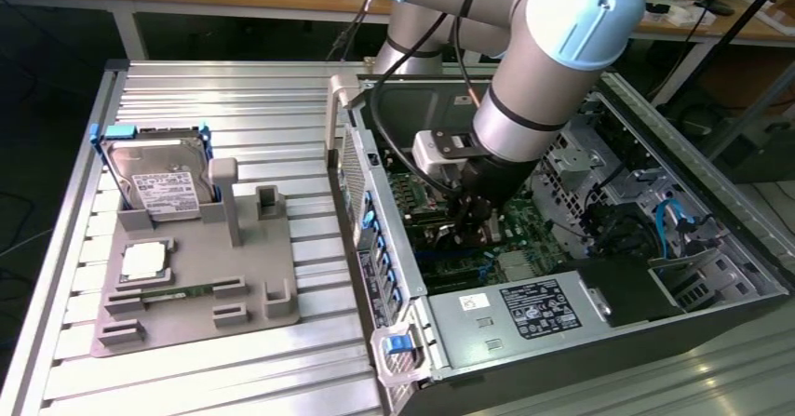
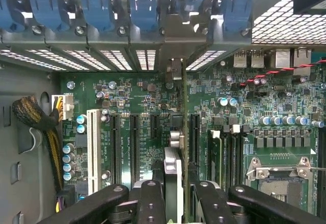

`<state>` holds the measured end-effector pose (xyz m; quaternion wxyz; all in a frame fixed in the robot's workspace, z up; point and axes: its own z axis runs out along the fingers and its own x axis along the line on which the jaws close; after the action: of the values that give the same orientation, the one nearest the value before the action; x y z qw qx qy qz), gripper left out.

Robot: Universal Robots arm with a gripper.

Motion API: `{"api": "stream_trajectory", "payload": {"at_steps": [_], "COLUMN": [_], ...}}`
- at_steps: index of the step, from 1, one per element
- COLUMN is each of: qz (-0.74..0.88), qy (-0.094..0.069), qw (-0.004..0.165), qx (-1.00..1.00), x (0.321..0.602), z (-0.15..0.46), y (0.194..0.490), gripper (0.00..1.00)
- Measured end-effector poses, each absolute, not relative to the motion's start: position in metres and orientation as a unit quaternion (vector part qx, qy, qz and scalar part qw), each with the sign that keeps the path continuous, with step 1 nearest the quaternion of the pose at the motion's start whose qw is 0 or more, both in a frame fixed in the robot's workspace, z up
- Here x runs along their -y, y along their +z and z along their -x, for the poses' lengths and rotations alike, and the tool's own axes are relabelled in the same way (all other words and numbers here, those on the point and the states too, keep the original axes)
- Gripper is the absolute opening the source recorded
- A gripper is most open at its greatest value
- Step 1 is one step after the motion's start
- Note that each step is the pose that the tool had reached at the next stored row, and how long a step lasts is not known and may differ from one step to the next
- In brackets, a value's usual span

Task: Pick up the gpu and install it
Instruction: 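Insert the gpu into the slot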

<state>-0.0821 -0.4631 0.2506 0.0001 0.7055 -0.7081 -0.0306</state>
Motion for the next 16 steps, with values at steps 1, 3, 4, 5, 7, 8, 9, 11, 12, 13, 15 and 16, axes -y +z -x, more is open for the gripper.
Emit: {"api": "stream_trajectory", "payload": {"at_steps": [1, 3, 4, 5, 7, 8, 9, 11, 12, 13, 15, 16], "qz": [-0.705, -0.705, -0.705, -0.705, -0.705, -0.705, -0.705, -0.706, -0.706, -0.706, -0.706, -0.706], "qy": [-0.031, -0.031, -0.031, -0.031, -0.031, -0.031, -0.031, -0.031, -0.031, -0.031, -0.031, -0.031], "qw": [0.0, 0.0, 0.0, 0.0, 0.0, 0.0, 0.0, 0.0, 0.0, 0.0, 0.0, 0.0], "qx": [0.708, 0.708, 0.708, 0.708, 0.708, 0.708, 0.708, 0.708, 0.708, 0.708, 0.708, 0.708], "x": [0.4631, 0.4631, 0.4631, 0.4631, 0.4631, 0.4631, 0.4631, 0.4631, 0.4631, 0.4631, 0.4631, 0.4631], "z": [0.0824, 0.0829, 0.0831, 0.0832, 0.0833, 0.0833, 0.0833, 0.0833, 0.0835, 0.0836, 0.0841, 0.0844], "y": [0.2507, 0.2506, 0.2506, 0.2507, 0.2507, 0.2507, 0.2506, 0.2507, 0.251, 0.2515, 0.2535, 0.2544], "gripper": [0.27, 0.27, 0.27, 0.27, 0.27, 0.27, 0.27, 0.27, 0.27, 0.27, 0.27, 0.27]}}
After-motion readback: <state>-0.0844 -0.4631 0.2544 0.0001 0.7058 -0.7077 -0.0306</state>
